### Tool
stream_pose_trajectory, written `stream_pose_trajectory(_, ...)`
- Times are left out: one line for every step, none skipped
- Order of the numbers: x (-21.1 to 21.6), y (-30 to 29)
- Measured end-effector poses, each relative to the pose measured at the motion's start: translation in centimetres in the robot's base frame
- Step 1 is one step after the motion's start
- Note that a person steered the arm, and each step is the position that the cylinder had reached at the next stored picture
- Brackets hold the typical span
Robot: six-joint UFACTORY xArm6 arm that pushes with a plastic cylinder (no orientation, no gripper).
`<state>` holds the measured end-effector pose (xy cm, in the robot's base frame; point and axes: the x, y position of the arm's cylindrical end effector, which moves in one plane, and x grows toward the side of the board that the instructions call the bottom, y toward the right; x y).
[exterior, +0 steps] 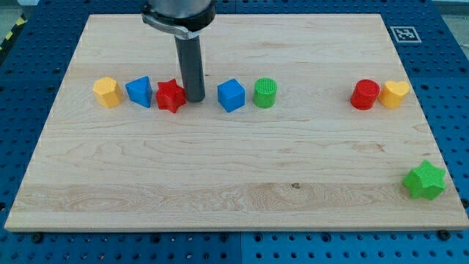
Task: Move the blue cube into the green circle
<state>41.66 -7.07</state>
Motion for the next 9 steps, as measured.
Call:
stream_pose_trajectory(0.6,0.0)
stream_pose_trajectory(0.4,1.6)
stream_pose_trajectory(-0.4,4.8)
stream_pose_trajectory(-0.6,7.1)
stream_pose_trajectory(-1.2,8.4)
stream_pose_trajectory(-2.2,9.8)
stream_pose_trajectory(-2.5,11.6)
stream_pose_trajectory(-2.5,12.3)
stream_pose_trajectory(-2.7,13.0)
